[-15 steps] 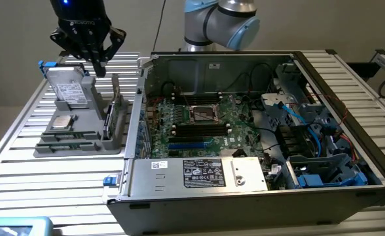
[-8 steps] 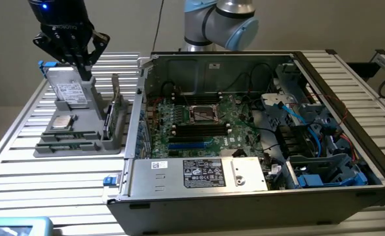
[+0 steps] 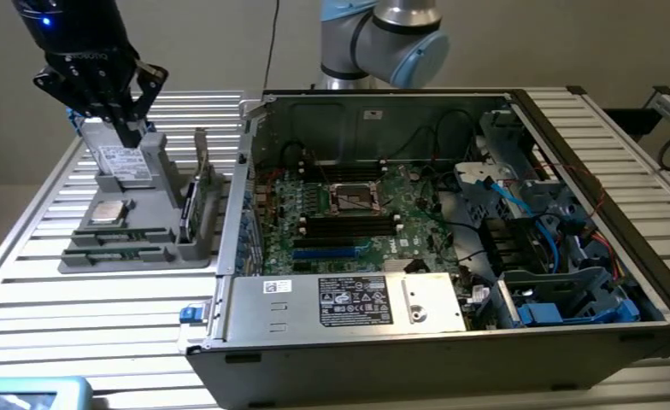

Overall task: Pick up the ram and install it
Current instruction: 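Reach for the ram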

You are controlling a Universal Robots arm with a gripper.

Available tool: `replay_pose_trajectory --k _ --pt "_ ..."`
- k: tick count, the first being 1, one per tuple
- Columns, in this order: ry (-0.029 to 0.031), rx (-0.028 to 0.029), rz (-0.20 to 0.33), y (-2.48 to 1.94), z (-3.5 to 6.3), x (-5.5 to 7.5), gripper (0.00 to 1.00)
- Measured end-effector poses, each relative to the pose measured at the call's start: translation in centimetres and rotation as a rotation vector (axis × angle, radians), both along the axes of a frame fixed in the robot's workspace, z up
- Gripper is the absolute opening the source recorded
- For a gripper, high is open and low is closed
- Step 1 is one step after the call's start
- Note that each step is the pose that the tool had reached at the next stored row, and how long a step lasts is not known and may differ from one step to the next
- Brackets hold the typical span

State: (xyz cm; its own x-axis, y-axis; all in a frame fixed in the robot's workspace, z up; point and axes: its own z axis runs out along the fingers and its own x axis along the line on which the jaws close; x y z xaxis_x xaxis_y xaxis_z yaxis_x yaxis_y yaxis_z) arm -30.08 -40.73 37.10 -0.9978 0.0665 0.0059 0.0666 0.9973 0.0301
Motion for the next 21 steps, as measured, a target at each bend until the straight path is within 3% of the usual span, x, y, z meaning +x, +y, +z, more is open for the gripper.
replay_pose_trajectory --k 3,7,15,20,21 --pt "-0.0074 0.0001 0.0 -0.18 -0.29 -1.0 0.11" --pt "-0.012 0.0001 0.0 -0.39 -0.76 -2.4 0.11" --pt "-0.0128 -0.0001 0.0 -0.59 -1.82 -5.2 0.11" --pt "-0.0128 -0.0024 0.0 -0.58 -2.53 -5.9 0.12" --pt "-0.0128 -0.0033 0.0 -0.58 -2.69 -5.9 0.17"
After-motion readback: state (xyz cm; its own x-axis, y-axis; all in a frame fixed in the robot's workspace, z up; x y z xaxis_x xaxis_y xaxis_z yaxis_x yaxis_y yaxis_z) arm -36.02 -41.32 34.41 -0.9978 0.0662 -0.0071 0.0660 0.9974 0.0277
